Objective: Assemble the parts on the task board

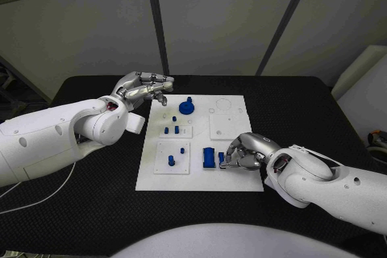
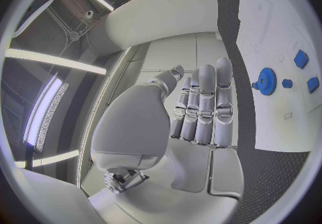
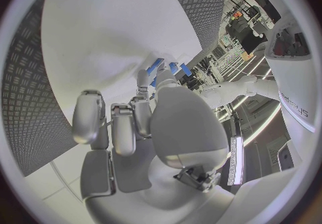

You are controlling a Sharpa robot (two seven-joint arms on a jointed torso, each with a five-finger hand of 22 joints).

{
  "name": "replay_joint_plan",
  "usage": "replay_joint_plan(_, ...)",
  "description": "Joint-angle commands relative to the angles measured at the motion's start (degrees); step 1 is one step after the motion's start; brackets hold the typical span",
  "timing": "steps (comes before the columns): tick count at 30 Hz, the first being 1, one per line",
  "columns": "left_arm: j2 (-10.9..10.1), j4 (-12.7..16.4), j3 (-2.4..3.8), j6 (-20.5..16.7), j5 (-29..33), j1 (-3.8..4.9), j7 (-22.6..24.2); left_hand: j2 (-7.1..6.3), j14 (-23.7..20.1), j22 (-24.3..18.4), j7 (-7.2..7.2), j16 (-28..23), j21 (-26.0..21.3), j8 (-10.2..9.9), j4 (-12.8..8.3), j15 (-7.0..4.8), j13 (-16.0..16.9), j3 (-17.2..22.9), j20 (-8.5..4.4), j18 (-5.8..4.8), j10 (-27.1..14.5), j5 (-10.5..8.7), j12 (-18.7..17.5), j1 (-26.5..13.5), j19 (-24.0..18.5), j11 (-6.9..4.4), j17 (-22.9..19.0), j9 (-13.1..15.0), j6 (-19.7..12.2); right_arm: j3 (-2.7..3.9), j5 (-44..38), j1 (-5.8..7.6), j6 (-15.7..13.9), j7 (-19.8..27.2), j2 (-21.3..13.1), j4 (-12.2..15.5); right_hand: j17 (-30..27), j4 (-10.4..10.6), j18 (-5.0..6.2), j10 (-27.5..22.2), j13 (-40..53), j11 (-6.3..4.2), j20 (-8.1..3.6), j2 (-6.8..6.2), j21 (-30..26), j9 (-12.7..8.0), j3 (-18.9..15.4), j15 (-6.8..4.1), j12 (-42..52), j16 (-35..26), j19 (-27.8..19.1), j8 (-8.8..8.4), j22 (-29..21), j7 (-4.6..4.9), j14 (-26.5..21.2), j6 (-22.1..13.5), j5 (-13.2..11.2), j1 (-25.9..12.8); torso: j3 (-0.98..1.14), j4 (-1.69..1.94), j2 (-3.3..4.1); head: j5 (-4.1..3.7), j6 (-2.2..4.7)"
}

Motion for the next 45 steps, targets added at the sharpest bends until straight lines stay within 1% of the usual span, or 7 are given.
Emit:
replay_joint_plan(1, 0.08, 0.02, 0.04, 0.58, 0.06, 0.04, 0.16, 0.58, -0.18, -0.08, -0.08, 0.29, -0.23, 0.35, 0.04, 0.10, 0.08, -0.25, 0.26, -0.54, -0.26, -0.12, 0.21, -0.20, 0.00, 0.02, -0.07, -0.08, -0.31, 0.00, -0.83, 0.04, 0.88, -0.84, 0.14, -0.10, 11.71, -0.28, -0.68, 0.28, 3.88, -0.09, -0.23, 0.15, -0.03, 0.06, -0.03, -0.28, -0.31, 0.07, 0.17, 0.25, 0.24, -0.14, 5.32, 0.05, 0.14, 0.43, -0.03, -0.07, -0.03, 0.01, 0.07)
replay_joint_plan(16, 0.01, -0.01, 0.04, 0.56, 0.06, -0.21, 0.19, 0.58, -0.18, -0.08, -0.08, 0.29, -0.23, 0.35, 0.04, 0.10, 0.08, -0.25, 0.26, -0.54, -0.26, -0.12, 0.21, -0.20, 0.00, 0.02, -0.07, -0.08, -0.31, 0.02, 2.06, 0.05, -2.10, 1.65, -1.14, 1.39, 11.38, 0.46, -0.57, -0.14, 3.36, 0.05, -0.22, 0.62, -0.44, -0.03, -0.69, -0.22, -1.16, -0.14, -0.15, 0.15, -0.19, 0.07, 5.25, -0.38, 2.36, -0.34, 0.00, -0.07, -0.15, -0.23, 0.44)
replay_joint_plan(24, 0.36, -1.17, 0.03, 0.21, 0.13, -0.40, 0.98, 0.41, -0.79, -0.41, -0.07, 0.03, -0.78, 0.49, 0.37, 0.23, 0.15, -0.67, 0.38, -0.58, -0.57, -0.15, 0.57, -0.45, -0.37, 0.08, -0.22, -0.11, -0.51, 0.08, 23.59, 0.81, -0.55, 13.68, -2.02, -1.37, 4.49, 0.50, 1.24, -4.45, -1.41, 1.89, 0.89, 0.83, -7.43, -1.41, -1.62, 1.20, -8.32, -4.74, -5.96, -2.74, -8.06, 2.29, 3.50, -5.03, 4.48, 0.60, -0.33, -0.03, -0.66, -0.68, 1.37)
replay_joint_plan(29, 0.99, -2.84, 0.03, -0.36, 1.65, -0.64, 1.83, 0.41, -5.11, -2.46, 0.04, -3.88, -4.42, 1.00, 0.81, 0.81, 0.30, -1.38, 0.98, -0.66, -0.90, -0.19, 1.38, -0.31, -4.61, 0.29, -2.15, -0.10, -0.58, 0.12, 38.37, 2.34, 0.34, 22.87, -0.25, -7.51, -12.80, -1.18, 5.23, -16.99, -16.82, 3.68, 2.49, 1.86, -26.08, -3.00, -1.49, 2.79, -29.94, -19.51, -19.57, -5.68, -27.30, 4.23, -1.78, -8.24, 6.19, 4.04, -0.67, -0.29, -1.73, -0.68, 1.91)
replay_joint_plan(32, 1.76, -4.66, 0.03, -0.96, 3.41, -0.82, 2.53, 0.49, -7.12, -4.46, 0.06, -7.93, -7.33, 1.44, 1.31, 1.38, -0.05, -2.11, 1.65, -0.73, -1.68, -0.23, 1.16, -0.48, -7.39, 0.58, -4.34, -0.08, -0.49, 0.42, 48.79, 3.37, 1.23, 28.48, 2.04, -13.04, -35.00, -2.25, 5.72, -24.84, -26.45, 5.17, 3.80, 2.85, -35.19, -4.43, -0.59, 4.29, -42.23, -42.66, -25.55, -7.48, -34.23, 5.50, -12.19, -10.08, 6.78, 7.54, -0.96, -0.49, -2.40, -0.69, 2.36)
replay_joint_plan(41, 5.22, -10.92, 0.04, -3.12, 8.88, -1.03, 5.10, 0.38, -6.69, -15.44, 0.06, -28.57, -19.19, 0.85, 3.76, 3.50, -3.72, -2.77, 5.23, -0.56, -0.06, -0.22, -4.92, -0.88, -15.14, 1.17, -13.79, -0.35, -0.67, 2.80, 60.52, 4.10, 3.80, 35.65, 8.72, -25.28, -44.01, -0.79, 5.25, -25.67, -50.16, 8.65, 8.67, 4.05, -52.16, -11.07, 1.91, 9.25, -59.84, -62.93, -34.40, -12.06, -44.90, 7.79, -24.63, -9.82, 6.93, 11.55, -1.10, -0.76, -3.43, -0.92, 4.26)
replay_joint_plan(45, 7.29, -13.96, 0.04, -5.36, 10.70, -1.08, 6.13, -0.02, -9.35, -22.74, -0.71, -39.27, -25.24, -1.78, 4.54, 6.07, -3.59, -3.61, 7.79, -0.08, -0.10, -0.22, -11.20, -0.27, -21.41, 2.95, -17.72, -0.55, -1.97, 3.15, 63.45, 4.15, 4.28, 37.89, 11.46, -29.52, -51.98, -0.62, 5.97, -24.76, -58.70, 9.80, 11.40, 3.12, -59.06, -14.65, 2.80, 11.40, -63.71, -73.48, -35.66, -14.64, -49.94, 8.72, -26.70, -9.49, 6.88, 11.83, -0.98, -0.92, -3.70, -1.03, 5.54)
